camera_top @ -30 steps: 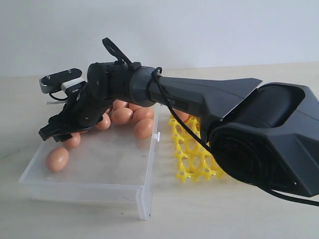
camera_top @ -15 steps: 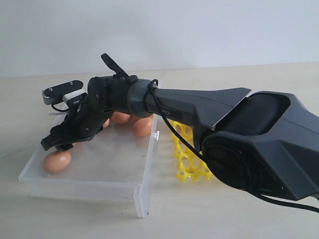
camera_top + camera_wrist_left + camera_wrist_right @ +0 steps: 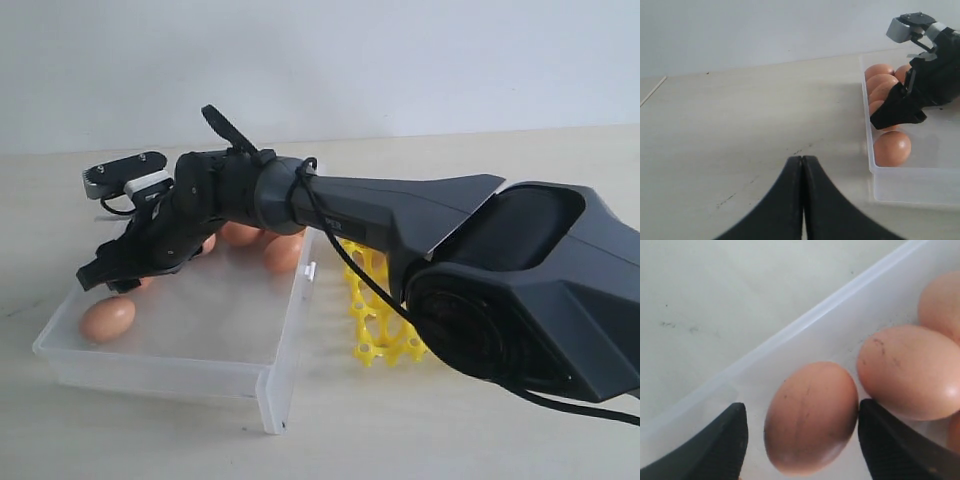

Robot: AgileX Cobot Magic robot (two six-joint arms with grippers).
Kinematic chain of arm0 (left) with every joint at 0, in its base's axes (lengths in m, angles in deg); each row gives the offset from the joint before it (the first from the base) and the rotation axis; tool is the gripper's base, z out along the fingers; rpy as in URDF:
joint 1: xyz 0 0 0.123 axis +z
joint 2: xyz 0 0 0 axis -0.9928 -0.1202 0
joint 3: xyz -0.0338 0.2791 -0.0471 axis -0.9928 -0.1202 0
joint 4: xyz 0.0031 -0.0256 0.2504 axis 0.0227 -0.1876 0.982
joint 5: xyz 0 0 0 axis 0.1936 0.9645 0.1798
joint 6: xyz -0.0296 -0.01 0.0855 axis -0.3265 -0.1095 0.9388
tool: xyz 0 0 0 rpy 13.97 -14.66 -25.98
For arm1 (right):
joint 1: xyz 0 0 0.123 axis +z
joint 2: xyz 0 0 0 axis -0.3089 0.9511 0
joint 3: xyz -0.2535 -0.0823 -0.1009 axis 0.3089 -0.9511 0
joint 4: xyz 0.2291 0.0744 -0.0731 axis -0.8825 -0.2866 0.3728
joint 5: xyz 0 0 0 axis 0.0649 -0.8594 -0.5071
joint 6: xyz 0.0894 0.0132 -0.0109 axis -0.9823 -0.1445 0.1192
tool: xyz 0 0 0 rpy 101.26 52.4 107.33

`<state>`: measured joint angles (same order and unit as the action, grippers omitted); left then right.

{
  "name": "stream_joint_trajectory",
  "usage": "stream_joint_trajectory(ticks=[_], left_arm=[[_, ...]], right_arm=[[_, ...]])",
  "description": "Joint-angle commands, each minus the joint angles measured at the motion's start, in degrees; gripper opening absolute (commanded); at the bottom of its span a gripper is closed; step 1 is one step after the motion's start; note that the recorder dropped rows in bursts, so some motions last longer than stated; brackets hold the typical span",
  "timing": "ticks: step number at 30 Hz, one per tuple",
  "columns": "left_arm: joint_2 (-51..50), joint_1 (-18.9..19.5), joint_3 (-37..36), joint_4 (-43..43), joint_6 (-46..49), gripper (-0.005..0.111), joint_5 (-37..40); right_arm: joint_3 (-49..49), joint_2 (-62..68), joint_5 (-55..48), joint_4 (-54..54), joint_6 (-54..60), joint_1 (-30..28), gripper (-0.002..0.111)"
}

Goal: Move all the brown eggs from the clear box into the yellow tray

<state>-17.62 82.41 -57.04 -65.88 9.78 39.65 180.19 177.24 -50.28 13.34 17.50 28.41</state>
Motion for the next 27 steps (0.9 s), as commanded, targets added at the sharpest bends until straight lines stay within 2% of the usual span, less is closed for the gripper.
stream_joint_trajectory(ticks=[1, 3, 5, 7, 10, 11, 19, 21, 23, 26, 27], left_arm=[[0.3, 0.1, 0.2, -0.2, -0.2, 0.000, -0.8], [0.3, 0.1, 0.2, -0.2, -0.2, 0.000, -0.8], [0.3, 0.1, 0.2, -0.2, -0.2, 0.000, -0.8], [0.3, 0.1, 0.2, -0.2, -0.2, 0.000, -0.8], [0.3, 0.1, 0.2, -0.2, -0.2, 0.000, -0.8], [0.3, 0.1, 0.2, -0.2, -0.2, 0.000, -0.8], [0.3, 0.1, 0.2, -0.2, -0.2, 0.000, -0.8], [0.3, 0.1, 0.2, -0.2, -0.2, 0.000, -0.8], [0.3, 0.1, 0.2, -0.2, -0.2, 0.000, -0.8], [0.3, 0.1, 0.2, -0.2, -0.2, 0.000, -0.8], [0.3, 0.1, 0.2, -0.2, -0.2, 0.000, -0.8]], right_arm=[[0.1, -1.1, 3.0, 0.4, -0.7, -0.1, 0.062], [0.1, -1.1, 2.8, 0.4, -0.7, -0.1, 0.061], [0.1, -1.1, 2.8, 0.4, -0.7, -0.1, 0.054], [0.1, -1.2, 2.8, 0.4, -0.7, -0.1, 0.041], [0.1, -1.3, 2.5, 0.4, -0.7, -0.1, 0.006], [0.1, -1.3, 2.4, 0.4, -0.7, -0.1, 0.000], [0.1, -2.2, -0.6, 0.7, -0.7, 0.2, 0.001], [0.1, -3.7, -2.1, 0.8, -0.7, 0.2, 0.008], [0.1, -5.3, -5.4, -0.1, -0.7, 0.2, 0.020], [0.1, -6.8, -12.8, -2.5, -0.7, 0.2, 0.046], [0.1, -6.9, -14.7, -2.9, -0.7, 0.3, 0.049]])
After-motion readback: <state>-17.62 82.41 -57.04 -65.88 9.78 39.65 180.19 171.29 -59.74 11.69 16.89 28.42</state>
